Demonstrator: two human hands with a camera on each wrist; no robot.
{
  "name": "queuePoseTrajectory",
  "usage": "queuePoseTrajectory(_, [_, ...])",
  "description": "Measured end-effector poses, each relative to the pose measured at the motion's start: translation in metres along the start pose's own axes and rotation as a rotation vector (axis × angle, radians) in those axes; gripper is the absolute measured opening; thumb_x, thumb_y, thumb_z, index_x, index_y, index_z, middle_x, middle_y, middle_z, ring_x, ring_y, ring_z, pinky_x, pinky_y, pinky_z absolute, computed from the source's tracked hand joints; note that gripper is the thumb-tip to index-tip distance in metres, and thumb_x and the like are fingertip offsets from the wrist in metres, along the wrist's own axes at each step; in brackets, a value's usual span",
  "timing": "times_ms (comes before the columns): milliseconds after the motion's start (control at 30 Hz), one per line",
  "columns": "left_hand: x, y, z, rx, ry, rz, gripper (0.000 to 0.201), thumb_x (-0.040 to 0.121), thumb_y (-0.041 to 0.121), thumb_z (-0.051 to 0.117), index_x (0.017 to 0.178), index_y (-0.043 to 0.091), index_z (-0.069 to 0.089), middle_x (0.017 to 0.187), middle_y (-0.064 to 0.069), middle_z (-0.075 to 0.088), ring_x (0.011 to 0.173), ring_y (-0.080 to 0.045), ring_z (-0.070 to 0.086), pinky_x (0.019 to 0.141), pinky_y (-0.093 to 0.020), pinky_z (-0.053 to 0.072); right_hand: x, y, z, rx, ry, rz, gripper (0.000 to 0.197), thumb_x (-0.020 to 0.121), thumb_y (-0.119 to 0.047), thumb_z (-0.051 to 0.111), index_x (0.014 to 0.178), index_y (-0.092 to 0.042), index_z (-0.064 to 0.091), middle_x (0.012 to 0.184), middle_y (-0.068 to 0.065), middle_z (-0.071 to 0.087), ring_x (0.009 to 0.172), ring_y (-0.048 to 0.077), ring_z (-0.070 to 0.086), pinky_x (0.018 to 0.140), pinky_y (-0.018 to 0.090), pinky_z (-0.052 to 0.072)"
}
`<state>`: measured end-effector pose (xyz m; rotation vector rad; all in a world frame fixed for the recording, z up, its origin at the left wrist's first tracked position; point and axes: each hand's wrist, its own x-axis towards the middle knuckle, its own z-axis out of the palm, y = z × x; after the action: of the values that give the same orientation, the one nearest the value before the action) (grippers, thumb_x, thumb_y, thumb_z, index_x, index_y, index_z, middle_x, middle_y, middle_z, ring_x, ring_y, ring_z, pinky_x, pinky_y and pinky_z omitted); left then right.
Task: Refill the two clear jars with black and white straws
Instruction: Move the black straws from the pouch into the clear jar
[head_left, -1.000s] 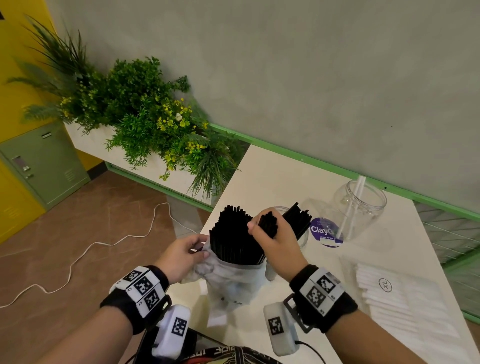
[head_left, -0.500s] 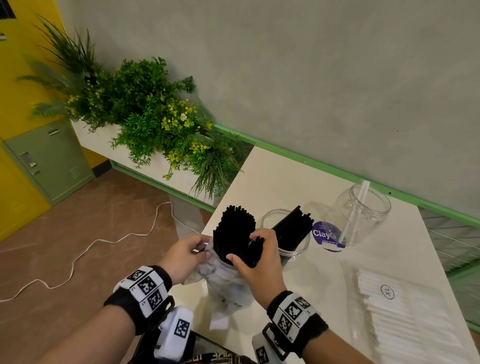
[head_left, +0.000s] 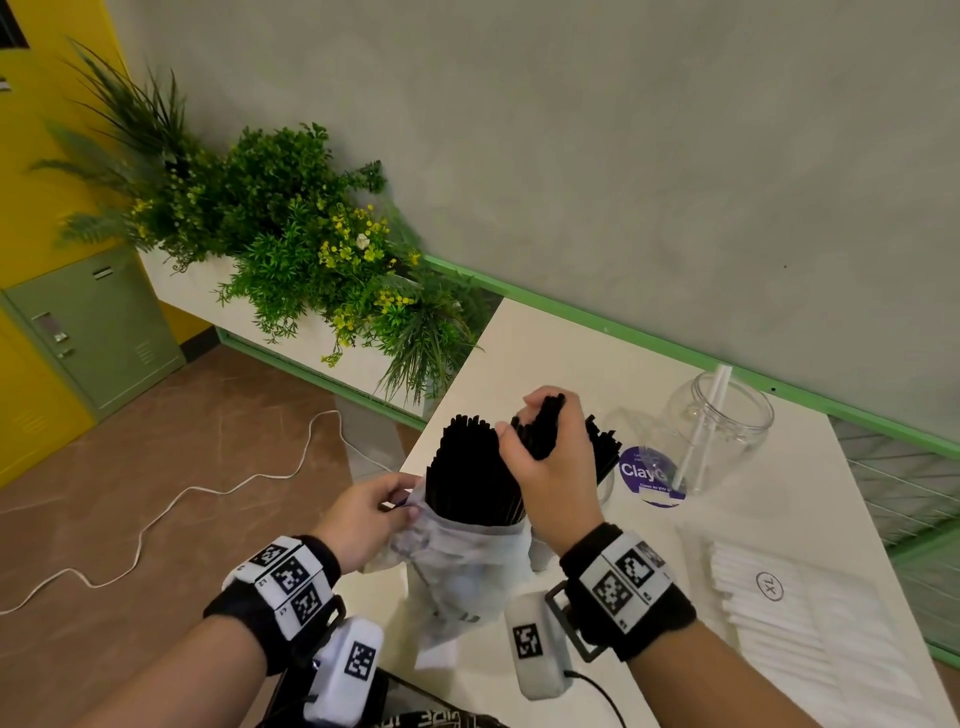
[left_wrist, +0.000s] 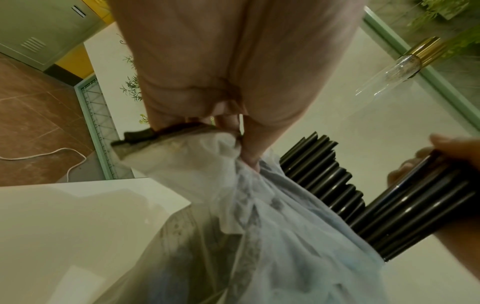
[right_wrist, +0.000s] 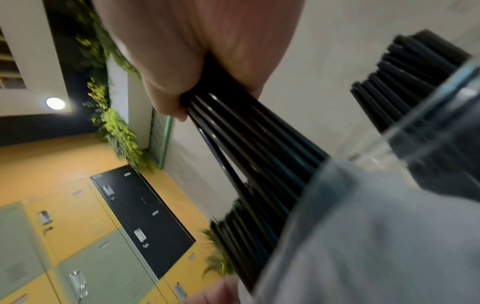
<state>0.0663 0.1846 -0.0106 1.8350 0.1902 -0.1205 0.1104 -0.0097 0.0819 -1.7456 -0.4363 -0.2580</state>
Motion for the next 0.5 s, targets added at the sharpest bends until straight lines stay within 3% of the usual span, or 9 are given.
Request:
queuePoseTrajectory(67, [0.001, 0.0, 0.0, -0.01, -0.003, -0.004, 0.035, 0.085, -0.001, 0.063, 0.094, 0.032, 0.062, 0.085, -0.001, 0.061, 0.08, -0.015, 0.056, 0.08, -0.029, 0.046, 0.011, -0.01, -0.007, 0.017, 0.01, -0.026, 0.03, 0.086, -0.001, 0.064, 0.099, -0.021, 0.046, 0.075, -0.013, 0.048, 0.068, 0.002, 0.048, 0.07, 0.02, 0.045])
queuePoseTrajectory(167, [0.003, -0.002, 0.0, 0.018, -0.007, -0.004, 0.034, 0.086, 0.001, 0.063, 0.097, 0.033, 0.06, 0.092, -0.008, 0.062, 0.081, -0.016, 0.056, 0.08, -0.026, 0.046, 0.021, -0.019, -0.013, 0.051, 0.001, -0.039, 0.028, 0.086, -0.003, 0.063, 0.101, -0.02, 0.047, 0.074, -0.015, 0.049, 0.072, 0.013, 0.053, 0.076, 0.044, 0.053])
queuePoseTrajectory(233, [0.004, -0.003, -0.001, 0.02, -0.017, -0.003, 0.034, 0.085, 0.002, 0.064, 0.099, 0.032, 0.061, 0.099, -0.017, 0.065, 0.085, -0.02, 0.059, 0.085, -0.031, 0.048, 0.023, -0.021, -0.013, 0.071, 0.012, -0.038, 0.026, 0.085, -0.006, 0.062, 0.101, -0.021, 0.047, 0.076, -0.013, 0.05, 0.077, 0.026, 0.058, 0.077, 0.053, 0.051])
queuePoseTrajectory(300, [0.005, -0.006, -0.003, 0.025, -0.02, -0.007, 0.033, 0.085, 0.003, 0.065, 0.102, 0.031, 0.062, 0.105, -0.02, 0.066, 0.092, -0.028, 0.062, 0.089, -0.037, 0.048, 0.026, -0.026, -0.014, 0.093, 0.036, -0.036, 0.027, 0.083, -0.008, 0.061, 0.1, -0.023, 0.047, 0.08, -0.004, 0.051, 0.081, 0.035, 0.058, 0.076, 0.056, 0.05])
queuePoseTrajectory(367, [0.006, -0.008, -0.004, 0.037, -0.022, -0.007, 0.032, 0.085, 0.003, 0.064, 0.104, 0.028, 0.063, 0.104, -0.018, 0.067, 0.097, -0.031, 0.063, 0.09, -0.038, 0.049, 0.031, -0.033, -0.018, 0.076, 0.069, -0.052, 0.031, 0.084, -0.004, 0.063, 0.101, -0.023, 0.047, 0.083, 0.002, 0.051, 0.082, 0.034, 0.057, 0.076, 0.055, 0.05])
queuePoseTrajectory(500, [0.011, -0.012, -0.006, 0.053, -0.026, -0.012, 0.032, 0.085, 0.004, 0.065, 0.11, 0.023, 0.064, 0.104, -0.013, 0.069, 0.099, -0.029, 0.064, 0.091, -0.038, 0.048, 0.049, -0.057, -0.034, 0.05, 0.143, -0.116, 0.037, 0.083, -0.003, 0.065, 0.101, -0.028, 0.046, 0.084, 0.001, 0.05, 0.083, 0.034, 0.056, 0.078, 0.057, 0.05])
